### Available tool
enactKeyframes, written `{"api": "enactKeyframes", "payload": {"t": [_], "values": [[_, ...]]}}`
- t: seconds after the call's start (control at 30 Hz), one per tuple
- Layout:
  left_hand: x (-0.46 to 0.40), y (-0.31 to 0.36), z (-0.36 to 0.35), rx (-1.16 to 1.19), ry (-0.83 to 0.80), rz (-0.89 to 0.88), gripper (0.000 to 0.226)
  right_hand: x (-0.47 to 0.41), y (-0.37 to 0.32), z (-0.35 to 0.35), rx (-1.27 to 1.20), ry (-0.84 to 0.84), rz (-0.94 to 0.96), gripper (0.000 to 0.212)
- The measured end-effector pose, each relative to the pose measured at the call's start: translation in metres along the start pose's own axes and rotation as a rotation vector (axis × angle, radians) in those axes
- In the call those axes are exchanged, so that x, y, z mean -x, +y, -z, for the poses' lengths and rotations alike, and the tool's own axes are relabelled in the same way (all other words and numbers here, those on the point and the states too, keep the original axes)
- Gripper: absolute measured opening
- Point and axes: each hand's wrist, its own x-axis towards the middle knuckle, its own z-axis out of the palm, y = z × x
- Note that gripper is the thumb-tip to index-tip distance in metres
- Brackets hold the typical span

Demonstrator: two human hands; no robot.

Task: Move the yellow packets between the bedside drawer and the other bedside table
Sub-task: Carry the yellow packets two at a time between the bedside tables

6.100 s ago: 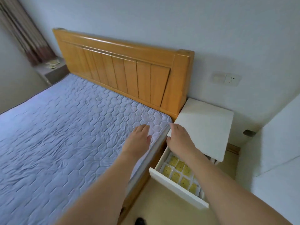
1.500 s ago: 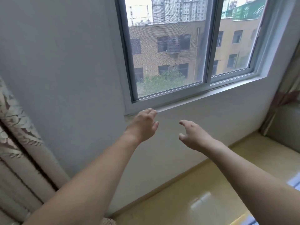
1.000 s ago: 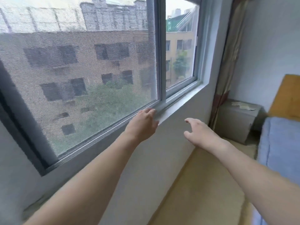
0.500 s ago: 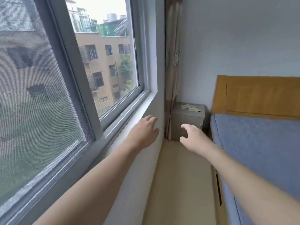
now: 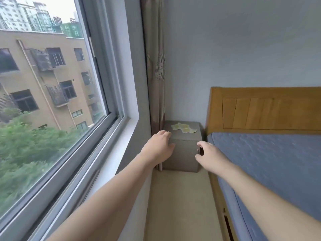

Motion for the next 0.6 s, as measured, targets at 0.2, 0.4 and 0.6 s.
{"api": "enactKeyframes", "payload": {"t": [0.2, 0.4, 0.6], "values": [[-0.175, -0.060, -0.018, 0.052, -0.050, -0.006, 0.041, -0.168, 0.009, -0.009, -0.039, 0.003, -0.086, 0.054], [-0.331, -0.076, -0.055, 0.198, -0.113, 0.056, 0.037, -0.305, 0.038, -0.003, -0.111, 0.033, -0.182, 0.055], [-0.474, -0.091, -0.131, 0.303, -0.235, 0.159, 0.048, -0.449, 0.104, -0.029, -0.180, -0.002, -0.323, 0.056]]}}
